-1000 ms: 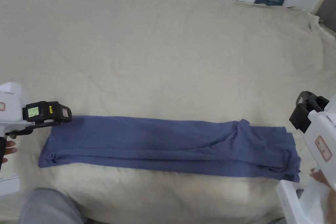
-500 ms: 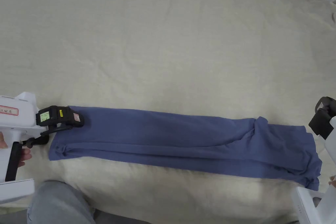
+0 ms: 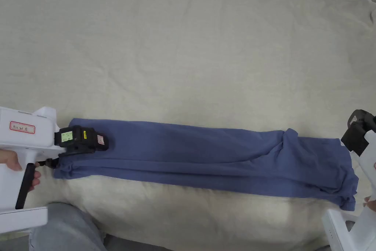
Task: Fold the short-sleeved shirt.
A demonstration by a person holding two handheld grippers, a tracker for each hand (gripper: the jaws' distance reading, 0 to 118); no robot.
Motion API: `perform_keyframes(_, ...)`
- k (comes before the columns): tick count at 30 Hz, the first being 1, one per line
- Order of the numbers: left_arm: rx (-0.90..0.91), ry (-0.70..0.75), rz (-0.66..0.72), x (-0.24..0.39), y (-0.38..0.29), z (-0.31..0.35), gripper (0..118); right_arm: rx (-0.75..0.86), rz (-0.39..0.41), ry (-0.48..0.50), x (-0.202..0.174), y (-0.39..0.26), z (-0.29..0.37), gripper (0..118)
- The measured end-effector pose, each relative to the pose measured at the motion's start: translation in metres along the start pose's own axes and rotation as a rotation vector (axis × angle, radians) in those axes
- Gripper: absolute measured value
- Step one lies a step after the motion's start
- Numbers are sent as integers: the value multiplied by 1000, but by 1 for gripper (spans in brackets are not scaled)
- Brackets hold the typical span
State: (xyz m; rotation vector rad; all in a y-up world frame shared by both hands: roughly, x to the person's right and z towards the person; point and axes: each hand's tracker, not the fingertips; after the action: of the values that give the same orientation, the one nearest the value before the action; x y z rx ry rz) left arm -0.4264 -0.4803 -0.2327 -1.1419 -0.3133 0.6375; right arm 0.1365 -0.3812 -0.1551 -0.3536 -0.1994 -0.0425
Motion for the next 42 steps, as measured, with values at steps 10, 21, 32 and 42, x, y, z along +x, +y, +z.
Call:
perform_keyframes(10,85,191,-38,14,-10,17,0,-18,-32,34,-3,-4,-4,0)
perform_keyframes(21,235,228,-225,135,-14,68,0,28,-54,39,12,7,7,0)
perform_keyframes(32,93,71,-574,272,-40,0,0,61,-86,4,39,9,22,0)
perform_keyframes(42,-65,140,-540,322,-57,-163,0,44,-100,-66,70,-2,35,0)
